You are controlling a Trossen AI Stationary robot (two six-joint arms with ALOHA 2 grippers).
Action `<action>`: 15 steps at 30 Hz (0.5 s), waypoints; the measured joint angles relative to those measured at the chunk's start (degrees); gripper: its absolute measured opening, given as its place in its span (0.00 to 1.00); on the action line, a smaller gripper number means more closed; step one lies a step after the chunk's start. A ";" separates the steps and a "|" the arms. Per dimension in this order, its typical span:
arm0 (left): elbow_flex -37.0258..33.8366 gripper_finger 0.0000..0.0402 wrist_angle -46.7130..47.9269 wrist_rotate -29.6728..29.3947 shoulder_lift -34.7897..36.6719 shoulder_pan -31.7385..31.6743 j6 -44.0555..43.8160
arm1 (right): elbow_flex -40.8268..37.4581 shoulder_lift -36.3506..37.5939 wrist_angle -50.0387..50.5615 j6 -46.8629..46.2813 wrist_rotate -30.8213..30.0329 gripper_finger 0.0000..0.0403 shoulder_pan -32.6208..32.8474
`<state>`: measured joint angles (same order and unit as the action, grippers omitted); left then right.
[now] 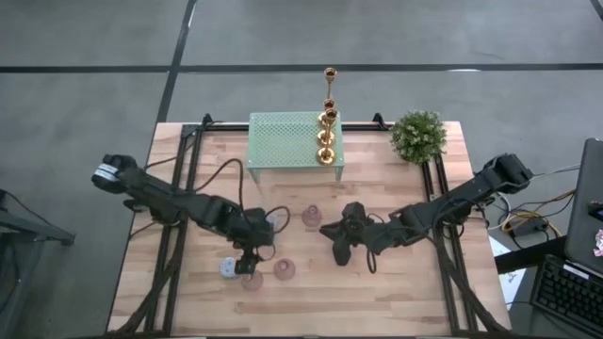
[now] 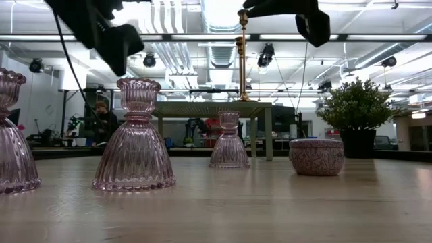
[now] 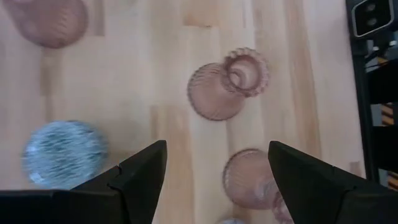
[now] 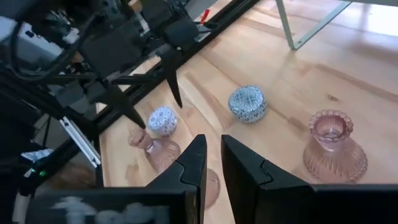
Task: Pick & Place candle stick holders
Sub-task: Put the bottom right pink glass candle holder on the shelf
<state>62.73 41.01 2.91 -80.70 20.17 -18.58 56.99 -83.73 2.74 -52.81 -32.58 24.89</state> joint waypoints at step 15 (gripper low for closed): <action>-13.11 0.71 -26.70 -3.93 -0.82 2.95 -6.06 | -0.02 -1.68 0.05 -0.77 0.03 0.11 0.39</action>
<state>49.61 14.31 -1.02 -81.52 23.12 -24.64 56.97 -85.41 2.79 -53.59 -32.56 25.28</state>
